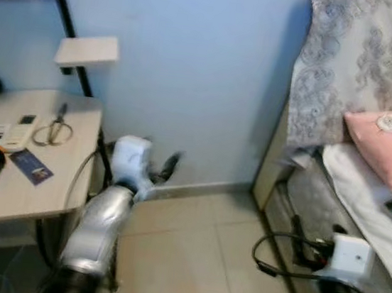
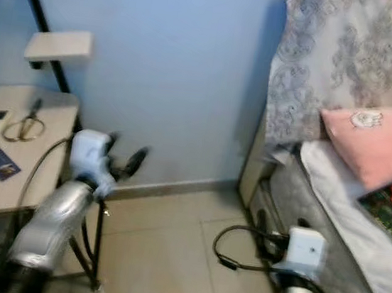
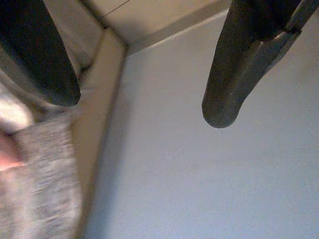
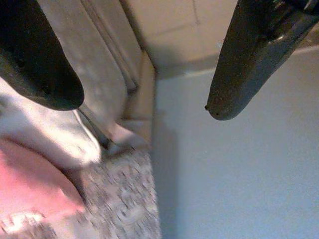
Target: Clean up the room
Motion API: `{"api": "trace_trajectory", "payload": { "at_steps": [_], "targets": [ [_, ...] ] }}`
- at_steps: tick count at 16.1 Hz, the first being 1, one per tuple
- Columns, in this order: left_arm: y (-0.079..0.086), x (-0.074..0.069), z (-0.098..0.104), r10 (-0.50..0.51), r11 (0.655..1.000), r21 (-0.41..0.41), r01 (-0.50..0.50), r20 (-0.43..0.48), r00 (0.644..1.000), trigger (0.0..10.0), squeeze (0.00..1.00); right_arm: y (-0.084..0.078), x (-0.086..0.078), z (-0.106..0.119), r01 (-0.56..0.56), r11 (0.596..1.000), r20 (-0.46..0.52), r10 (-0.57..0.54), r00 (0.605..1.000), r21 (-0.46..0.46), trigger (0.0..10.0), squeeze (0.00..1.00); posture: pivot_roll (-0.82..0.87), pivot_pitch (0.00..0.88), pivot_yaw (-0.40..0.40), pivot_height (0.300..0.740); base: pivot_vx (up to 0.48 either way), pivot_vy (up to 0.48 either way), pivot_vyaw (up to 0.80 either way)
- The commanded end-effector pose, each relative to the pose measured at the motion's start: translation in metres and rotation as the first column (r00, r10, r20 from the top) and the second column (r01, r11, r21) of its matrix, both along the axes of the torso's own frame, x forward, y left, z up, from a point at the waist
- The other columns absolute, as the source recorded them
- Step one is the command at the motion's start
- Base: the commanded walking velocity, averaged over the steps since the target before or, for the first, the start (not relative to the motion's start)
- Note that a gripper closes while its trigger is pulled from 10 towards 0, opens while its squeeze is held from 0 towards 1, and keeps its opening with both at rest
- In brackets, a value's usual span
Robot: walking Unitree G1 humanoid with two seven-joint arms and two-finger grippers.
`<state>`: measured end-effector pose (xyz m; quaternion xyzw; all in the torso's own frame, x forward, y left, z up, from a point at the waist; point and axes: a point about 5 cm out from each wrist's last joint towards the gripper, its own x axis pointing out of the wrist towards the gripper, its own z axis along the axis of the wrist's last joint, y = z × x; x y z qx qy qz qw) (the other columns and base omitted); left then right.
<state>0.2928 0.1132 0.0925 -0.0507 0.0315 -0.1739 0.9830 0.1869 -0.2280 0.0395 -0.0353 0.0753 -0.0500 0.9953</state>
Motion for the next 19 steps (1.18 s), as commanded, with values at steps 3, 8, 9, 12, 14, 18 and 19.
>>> {"api": "trace_trajectory", "payload": {
  "at_steps": [3,8,9,12,14,18,19],
  "targets": [
    [0.014,0.0,-0.006,0.056,0.997,0.046,-0.055,-0.038,0.998,10.0,0.0,0.002,0.015,0.01,-0.015,1.0,0.045,0.015,0.999,0.002,10.0,0.15,-0.12,0.0,0.059,0.74,0.0,0.0,0.0],
    [0.017,0.001,-0.009,0.1,0.994,0.046,-0.098,-0.045,0.994,10.0,0.0,0.001,0.028,0.014,-0.045,0.999,0.051,0.046,0.998,-0.005,10.0,0.2,-0.11,0.0,0.037,0.74,0.0,0.0,0.58],
    [0.018,0.002,-0.009,0.112,0.992,0.058,-0.109,-0.042,0.993,10.0,0.0,0.001,0.03,0.015,-0.049,0.999,0.057,0.049,0.997,-0.001,10.0,0.2,-0.1,0.0,0.029,0.74,0.0,0.0,0.67],
    [0.022,0.004,-0.008,0.14,0.987,0.082,-0.137,-0.03,0.99,10.0,0.0,-0.001,0.034,0.013,-0.033,0.999,0.043,0.033,0.999,0.004,10.0,0.16,-0.09,0.0,0.016,0.74,0.0,0.0,0.22],
    [0.02,0.004,-0.008,0.139,0.987,0.079,-0.137,-0.03,0.99,10.0,0.0,0.002,0.037,0.013,-0.048,0.999,0.044,0.048,0.998,0.008,10.0,0.16,-0.07,0.0,0.005,0.74,0.0,0.0,0.0],
    [0.023,0.002,-0.008,0.159,0.985,0.071,-0.157,-0.025,0.987,10.0,0.0,0.006,0.045,0.013,-0.07,0.998,0.047,0.069,0.997,0.009,10.0,0.16,-0.04,0.0,-0.015,0.74,0.0,0.0,0.0],
    [0.029,-0.004,-0.01,0.187,0.982,0.043,-0.186,-0.033,0.982,10.0,0.0,0.005,0.046,0.014,-0.054,0.998,0.059,0.053,0.997,0.019,10.0,0.15,-0.04,0.0,-0.017,0.74,0.0,0.0,0.0]
  ]
}}
